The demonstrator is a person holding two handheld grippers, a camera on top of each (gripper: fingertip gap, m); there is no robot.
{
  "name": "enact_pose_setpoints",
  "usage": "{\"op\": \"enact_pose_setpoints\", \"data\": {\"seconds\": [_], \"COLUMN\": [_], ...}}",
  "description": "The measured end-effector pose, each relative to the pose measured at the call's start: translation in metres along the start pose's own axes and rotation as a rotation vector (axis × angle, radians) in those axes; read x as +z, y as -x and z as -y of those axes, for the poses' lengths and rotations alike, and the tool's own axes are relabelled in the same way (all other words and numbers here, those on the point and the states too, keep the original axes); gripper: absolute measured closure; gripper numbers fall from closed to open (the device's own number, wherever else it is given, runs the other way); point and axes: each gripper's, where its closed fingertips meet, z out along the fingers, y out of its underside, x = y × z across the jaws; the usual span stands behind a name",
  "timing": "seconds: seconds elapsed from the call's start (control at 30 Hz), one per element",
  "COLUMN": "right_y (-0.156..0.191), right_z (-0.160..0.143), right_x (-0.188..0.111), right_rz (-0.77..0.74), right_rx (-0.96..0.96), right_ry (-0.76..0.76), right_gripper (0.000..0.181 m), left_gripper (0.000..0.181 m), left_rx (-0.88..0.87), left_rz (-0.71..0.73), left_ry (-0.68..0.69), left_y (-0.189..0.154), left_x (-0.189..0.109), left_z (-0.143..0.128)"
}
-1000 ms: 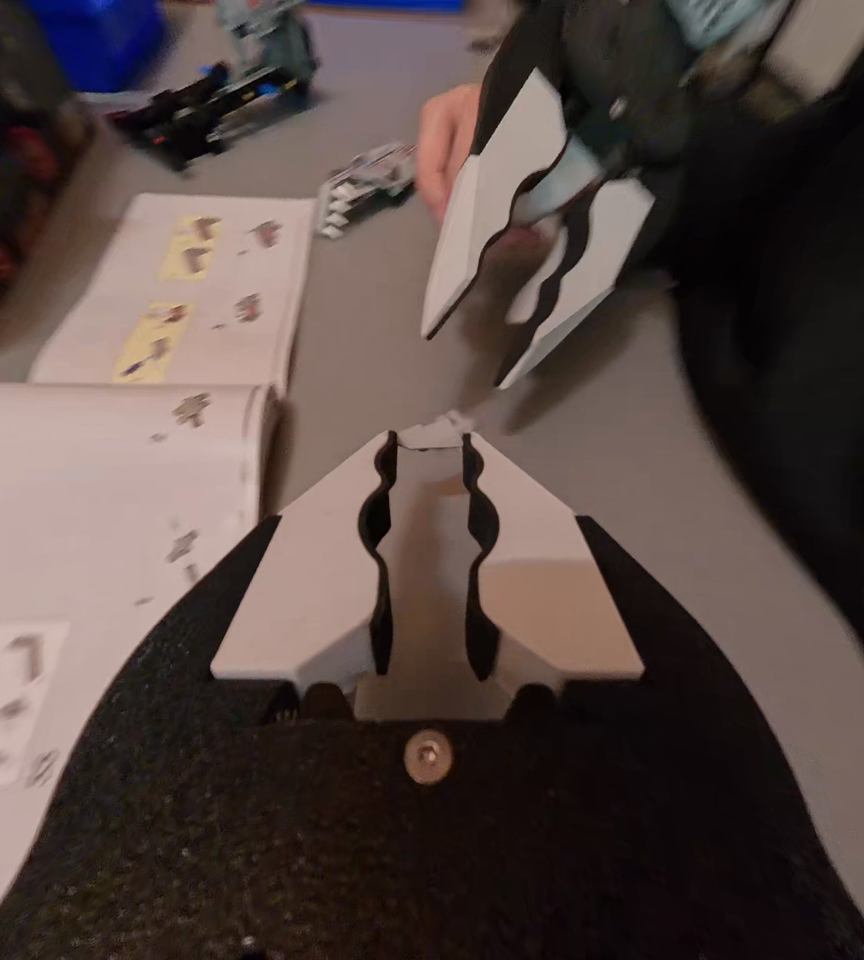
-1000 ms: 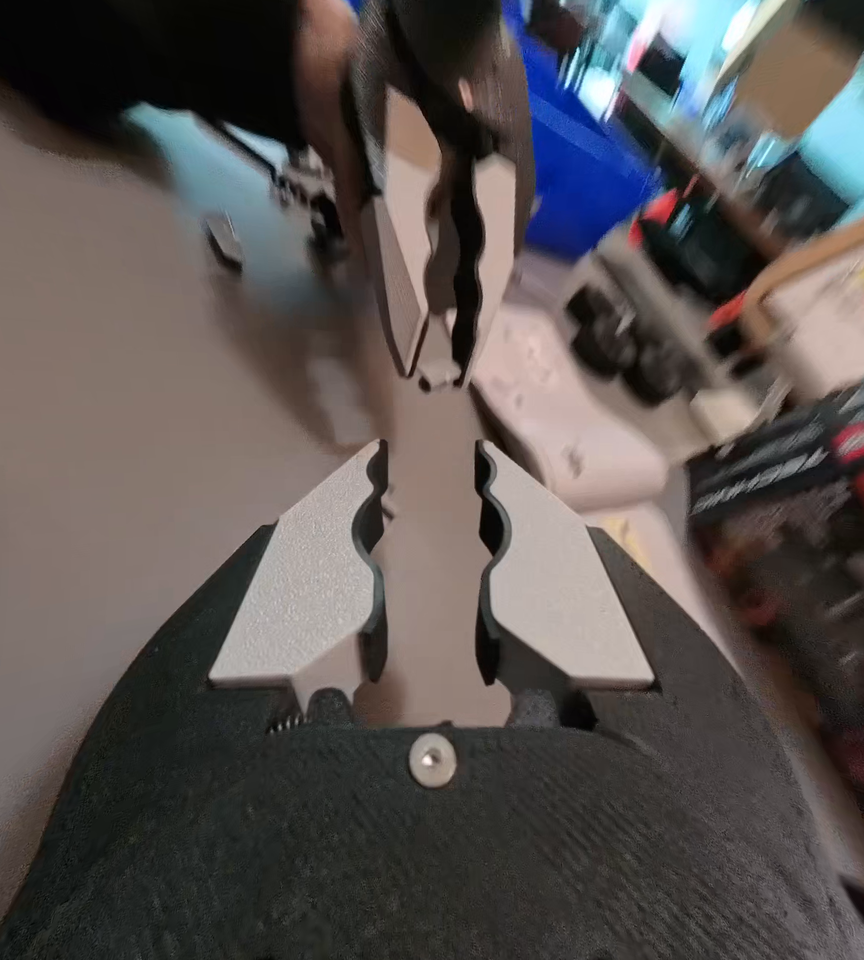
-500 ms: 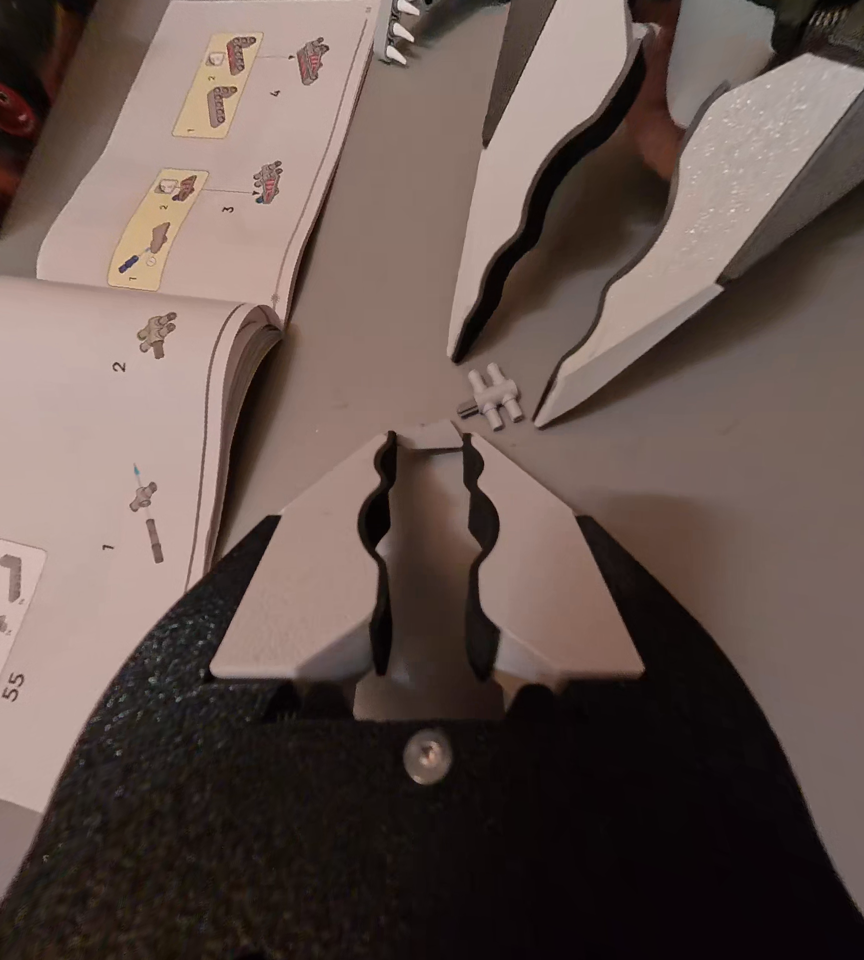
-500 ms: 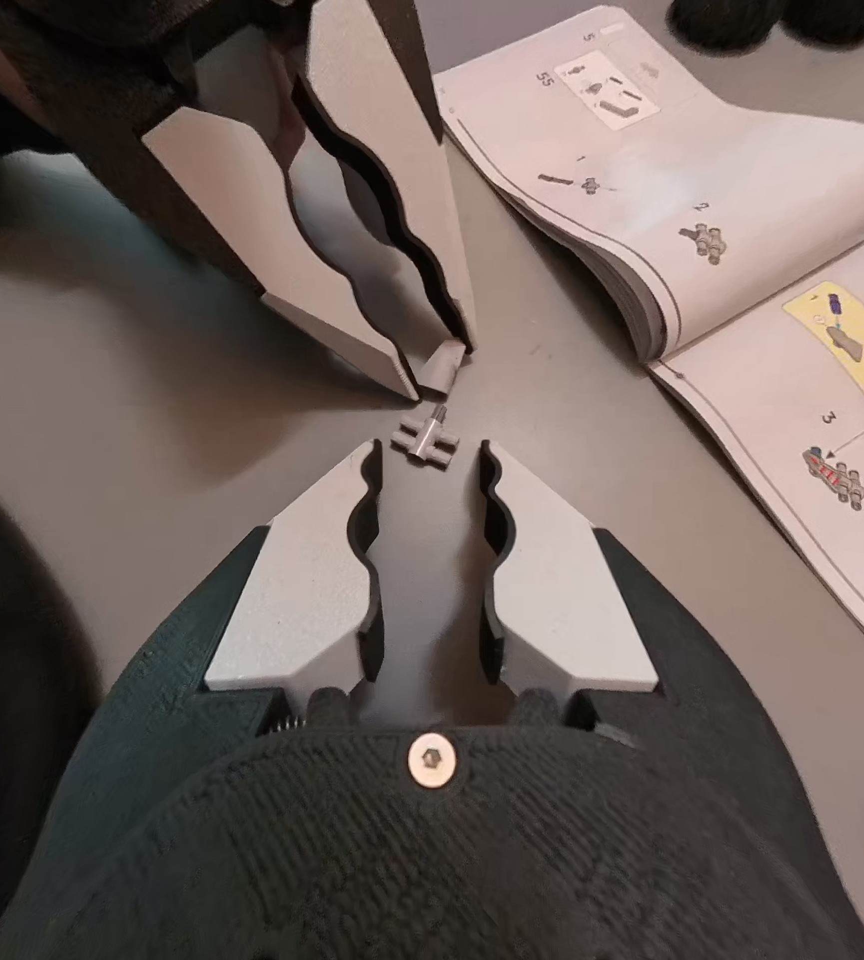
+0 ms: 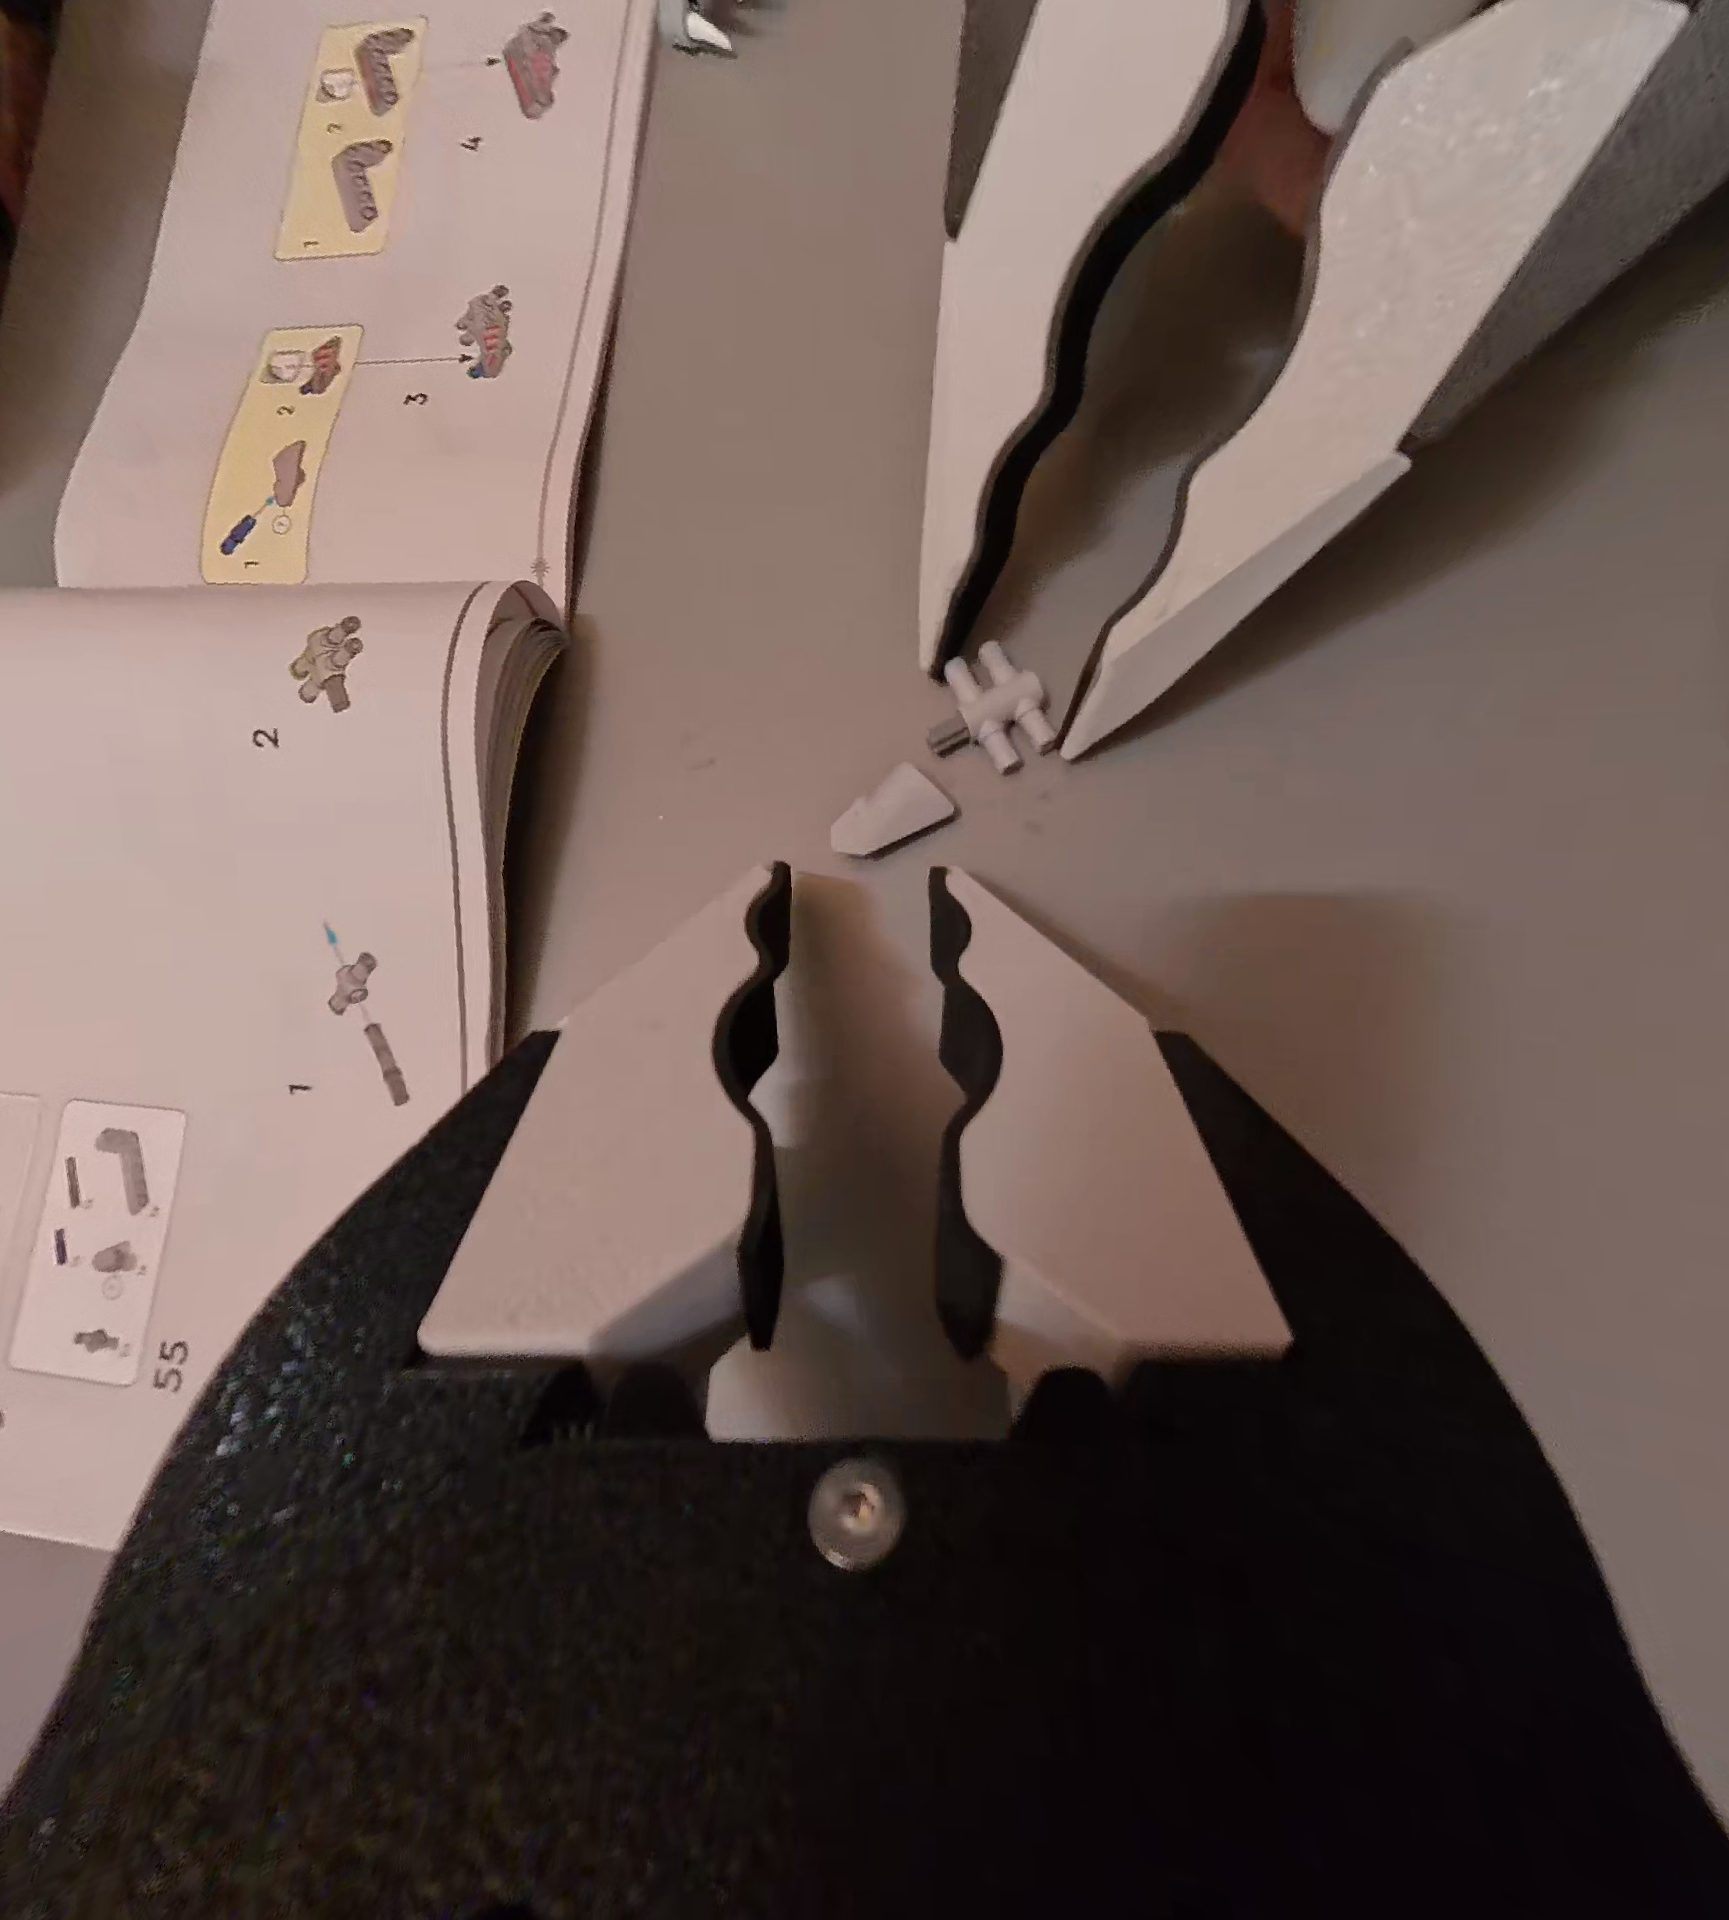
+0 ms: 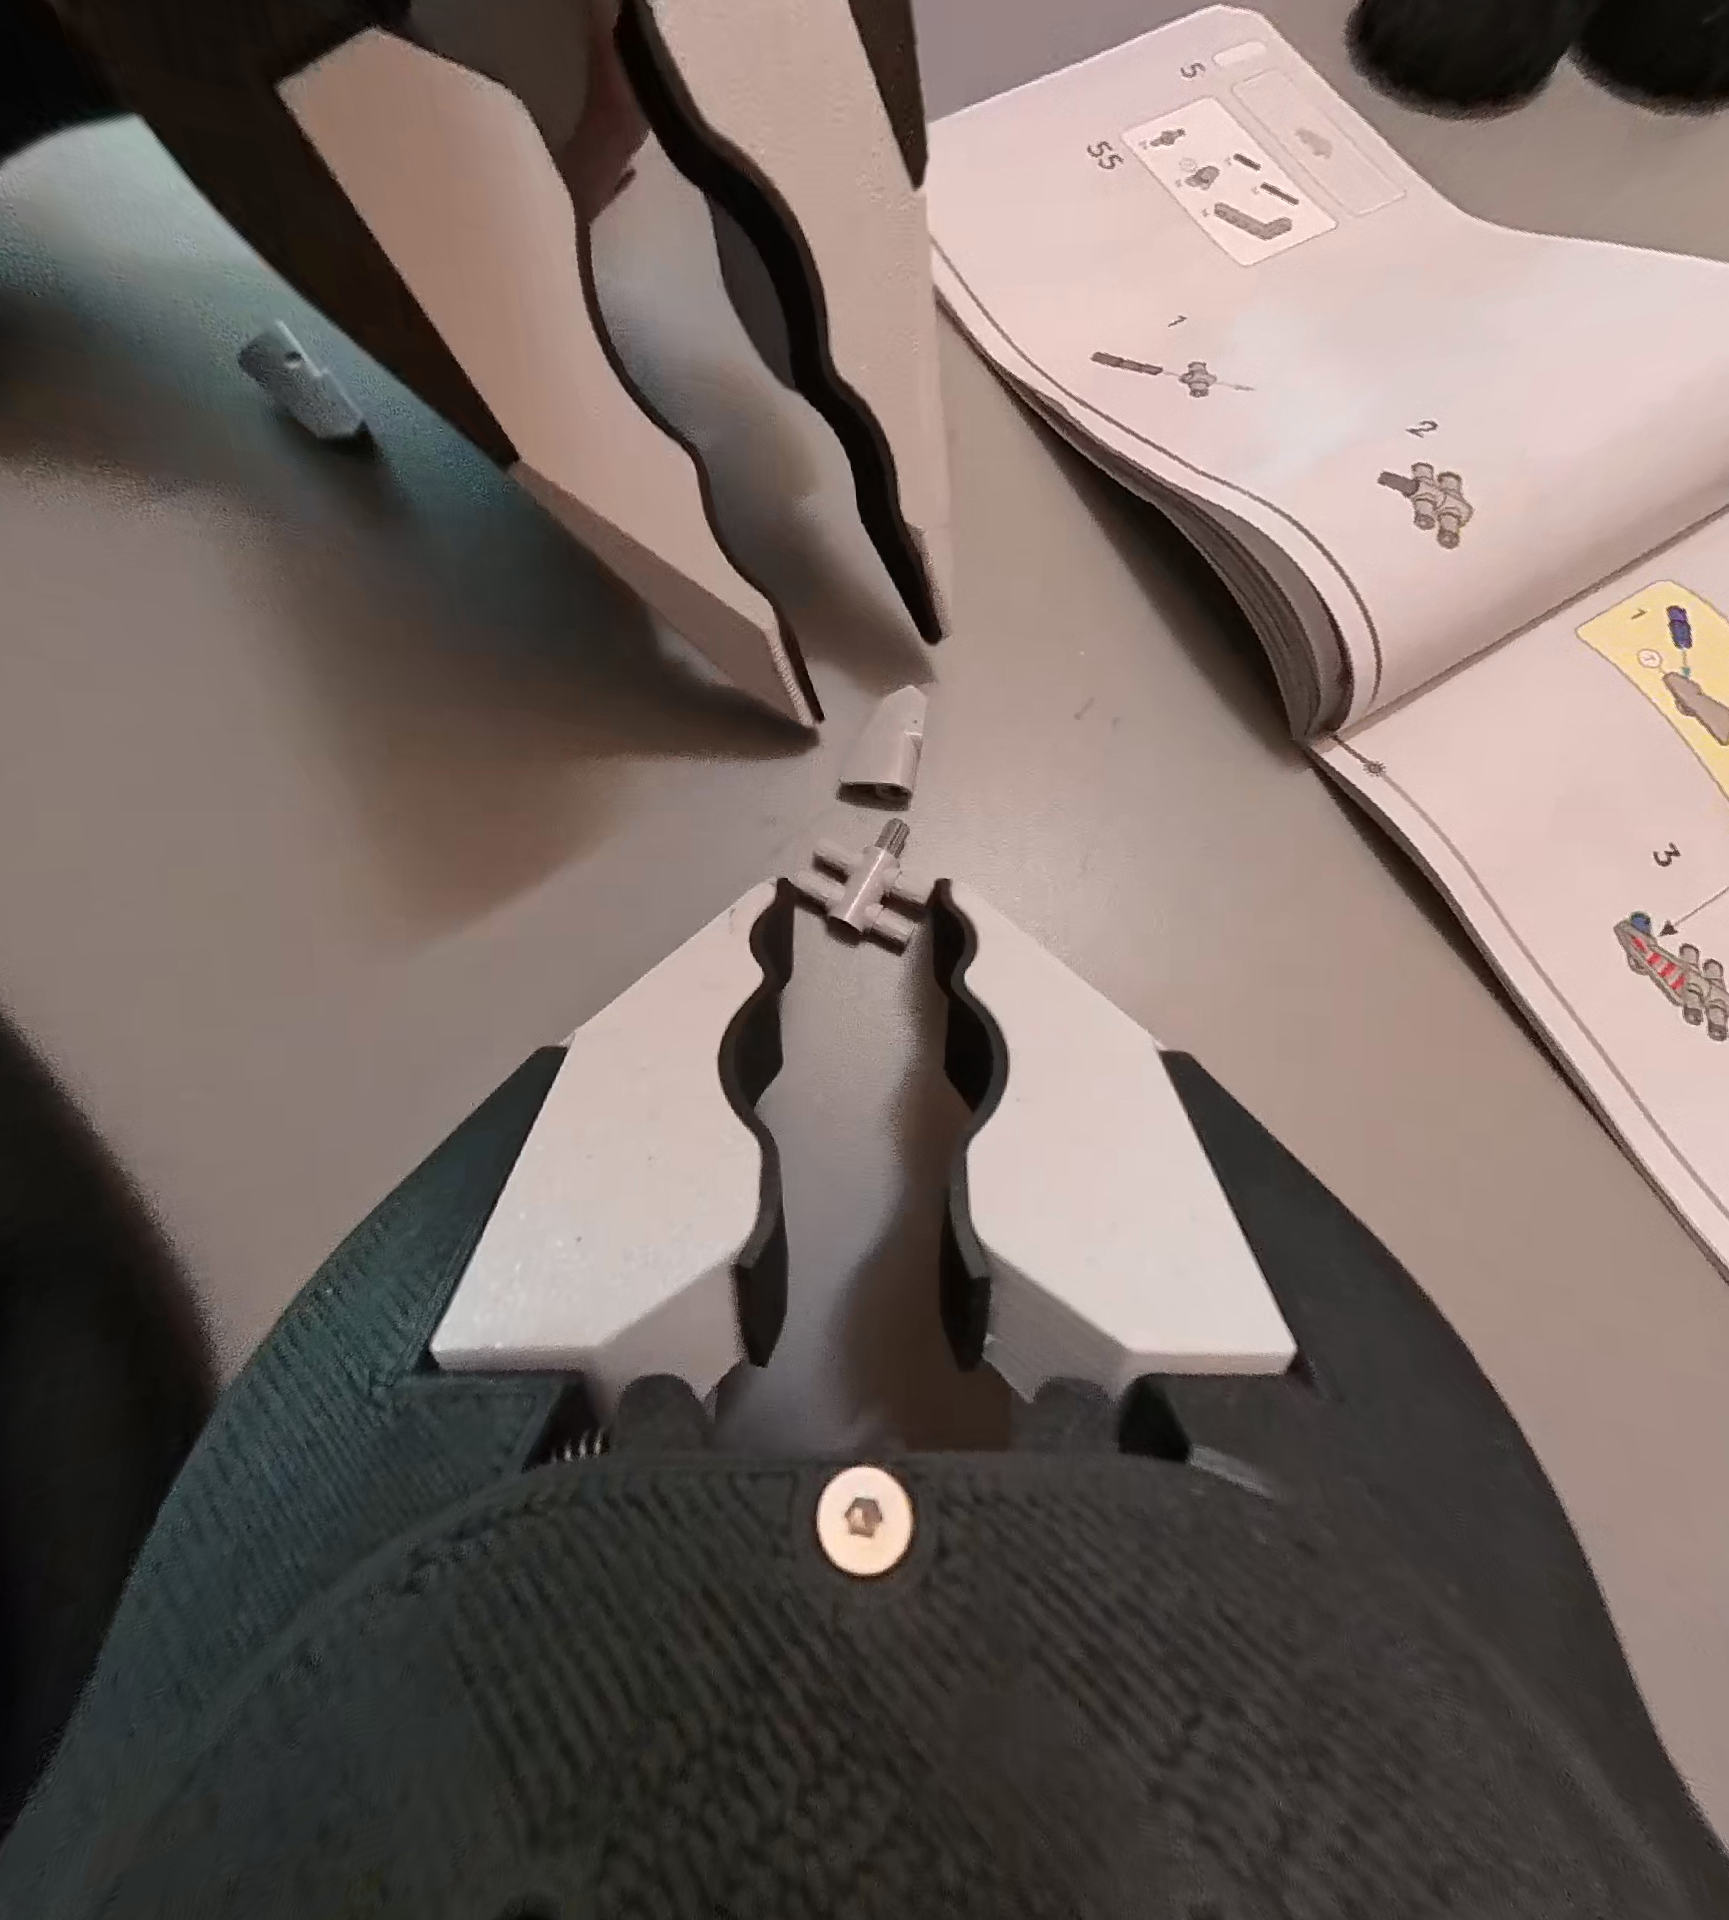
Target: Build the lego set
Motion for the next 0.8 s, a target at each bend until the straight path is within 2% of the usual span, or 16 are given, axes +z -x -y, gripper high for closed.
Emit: {"op": "enact_pose_setpoints", "data": {"seconds": [0.13, 0.3, 0.4, 0.6, 0.8], "right_y": [0.0, -0.004, -0.011, -0.003, -0.004], "right_z": [-0.001, -0.004, -0.006, -0.001, 0.0], "right_x": [-0.001, -0.005, -0.009, -0.007, 0.0], "right_rz": [0.074, 0.137, 0.09, 0.056, 0.001], "right_rx": [-0.053, -0.088, -0.079, 0.037, 0.0], "right_ry": [0.006, 0.038, 0.043, -0.022, -0.011], "right_gripper": [0.156, 0.151, 0.143, 0.144, 0.149], "left_gripper": [0.158, 0.162, 0.165, 0.168, 0.171], "left_rx": [0.057, 0.068, 0.071, 0.055, 0.039], "left_rz": [-0.074, -0.125, -0.139, -0.147, -0.152], "left_ry": [0.034, 0.012, 0.003, -0.022, -0.049], "left_y": [-0.001, -0.003, -0.005, -0.007, -0.007], "left_x": [0.001, 0.006, 0.007, 0.009, 0.011], "left_z": [-0.003, 0.002, 0.003, 0.004, 0.007]}}
